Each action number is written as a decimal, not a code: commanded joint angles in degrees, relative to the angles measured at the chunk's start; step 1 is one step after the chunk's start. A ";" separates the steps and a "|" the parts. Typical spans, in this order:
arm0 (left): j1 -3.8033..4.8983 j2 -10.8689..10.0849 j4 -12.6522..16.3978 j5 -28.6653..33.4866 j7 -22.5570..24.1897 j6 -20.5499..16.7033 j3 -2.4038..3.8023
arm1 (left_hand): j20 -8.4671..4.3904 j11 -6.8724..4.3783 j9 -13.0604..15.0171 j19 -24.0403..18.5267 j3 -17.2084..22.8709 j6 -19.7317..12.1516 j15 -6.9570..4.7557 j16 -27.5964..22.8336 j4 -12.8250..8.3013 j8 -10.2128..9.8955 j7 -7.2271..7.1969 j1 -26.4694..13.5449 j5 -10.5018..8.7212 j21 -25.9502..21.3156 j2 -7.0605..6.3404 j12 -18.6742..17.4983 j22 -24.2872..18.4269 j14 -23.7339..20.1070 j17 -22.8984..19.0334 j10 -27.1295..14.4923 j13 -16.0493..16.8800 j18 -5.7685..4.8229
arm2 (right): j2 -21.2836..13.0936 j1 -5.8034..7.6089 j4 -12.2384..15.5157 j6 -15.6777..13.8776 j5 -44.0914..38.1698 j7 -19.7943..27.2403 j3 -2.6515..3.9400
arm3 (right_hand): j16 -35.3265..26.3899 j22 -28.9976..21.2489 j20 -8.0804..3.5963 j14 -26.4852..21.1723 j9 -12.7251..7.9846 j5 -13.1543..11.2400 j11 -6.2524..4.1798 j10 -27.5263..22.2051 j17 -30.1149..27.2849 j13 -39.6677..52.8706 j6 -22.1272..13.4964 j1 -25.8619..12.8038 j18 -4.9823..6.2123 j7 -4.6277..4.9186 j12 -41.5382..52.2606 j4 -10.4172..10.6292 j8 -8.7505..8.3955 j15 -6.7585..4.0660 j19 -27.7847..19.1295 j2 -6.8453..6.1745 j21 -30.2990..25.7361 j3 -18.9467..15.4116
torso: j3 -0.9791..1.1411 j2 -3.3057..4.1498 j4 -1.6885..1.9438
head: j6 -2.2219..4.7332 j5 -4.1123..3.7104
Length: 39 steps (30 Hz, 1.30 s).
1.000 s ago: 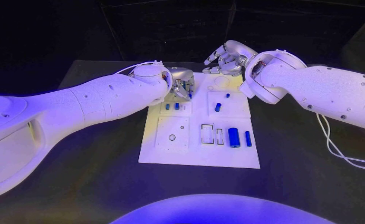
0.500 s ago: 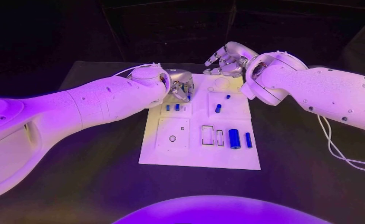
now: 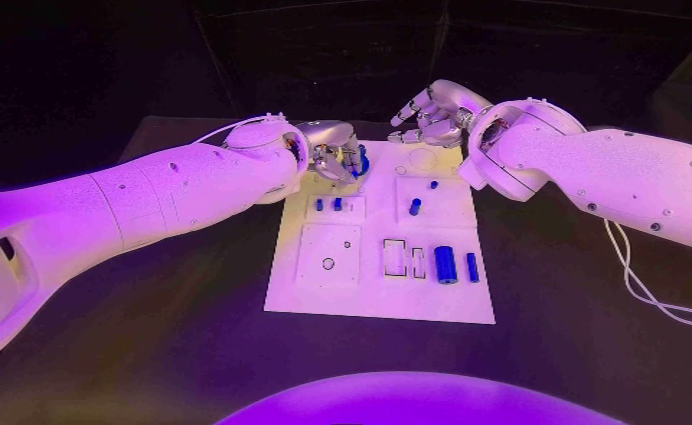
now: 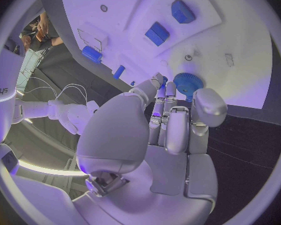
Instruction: Assemble the parts on the task board
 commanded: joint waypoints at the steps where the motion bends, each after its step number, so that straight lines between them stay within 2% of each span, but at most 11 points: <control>1: 0.04 -1.27 1.40 1.32 1.47 -1.80 0.38 | 0.00 -0.09 0.00 0.39 0.35 0.47 -0.22 0.19 0.13 -0.06 0.07 -0.50 -0.15 0.34 -0.12 -0.29 0.07 0.10 -0.03 0.46 0.01 -0.91 | 0.01 0.10 0.11 -0.38 0.05 0.31 0.04 | -0.16 -0.01 0.05 3.62 -0.04 0.32 -0.07 -0.36 4.69 -0.02 -0.26 0.00 1.13 -0.02 -0.12 0.05 0.29 -0.51 -0.36 0.62 -0.28 -0.27 | 0.03 0.03 -0.06 | -0.04 0.22; 9: 0.04 -4.11 2.66 1.40 0.07 0.24 0.72 | 0.00 -0.09 -0.03 0.49 0.52 0.62 -0.22 0.20 0.14 -0.14 0.08 -0.72 -0.15 0.61 -0.31 -0.53 0.33 0.15 -0.10 0.67 0.00 -0.96 | -0.27 0.10 0.11 -0.37 0.05 0.29 0.03 | -0.16 -0.01 0.05 3.62 -0.04 0.32 -0.07 -0.36 4.69 -0.02 -0.26 0.00 1.13 -0.02 -0.12 0.05 0.29 -0.51 -0.36 0.62 -0.28 -0.27 | 0.08 -0.01 -0.02 | 0.06 0.24; 14: 0.02 -4.86 2.19 1.41 -0.79 1.90 0.74 | 0.00 -0.09 -0.04 0.53 0.55 0.65 -0.22 0.21 0.15 -0.15 0.07 -0.77 -0.15 0.73 -0.35 -0.58 0.44 0.17 -0.08 0.71 0.00 -0.98 | -0.39 0.10 0.15 -0.37 0.05 0.27 0.03 | -0.16 -0.01 0.05 3.62 -0.04 0.32 -0.07 -0.36 4.69 -0.02 -0.26 0.00 1.13 -0.02 -0.12 0.05 0.29 -0.51 -0.36 0.62 -0.28 -0.27 | 0.09 0.05 -0.12 | 0.08 0.39; 21: -0.18 -4.69 1.06 1.42 -1.57 3.14 0.72 | 0.00 -0.09 -0.05 0.63 0.60 0.69 -0.22 0.18 0.16 -0.19 0.06 -0.84 -0.14 1.08 -0.43 -0.67 0.74 0.17 -0.16 0.77 -0.01 -1.05 | -0.40 0.10 0.14 -0.34 0.05 0.27 0.03 | -0.16 -0.01 0.05 3.62 -0.04 0.32 -0.07 -0.36 4.69 -0.02 -0.26 0.00 1.13 -0.02 -0.12 0.05 0.29 -0.51 -0.36 0.62 -0.28 -0.27 | 0.04 0.10 -0.19 | 0.08 0.51; 39: -0.67 -3.26 -0.72 1.42 -2.25 4.90 0.57 | 0.00 -0.07 -0.09 0.87 0.72 0.66 -0.21 0.15 0.15 -0.31 0.07 -0.95 -0.15 1.93 -0.56 -0.88 1.48 0.16 -0.26 0.78 -0.04 -1.23 | -0.29 0.10 0.08 -0.31 0.05 0.28 0.03 | -0.16 -0.01 0.05 3.62 -0.04 0.32 -0.07 -0.36 4.69 -0.02 -0.26 0.00 1.13 -0.02 -0.12 0.05 0.29 -0.51 -0.36 0.62 -0.28 -0.27 | 0.07 0.09 -0.22 | -0.08 0.63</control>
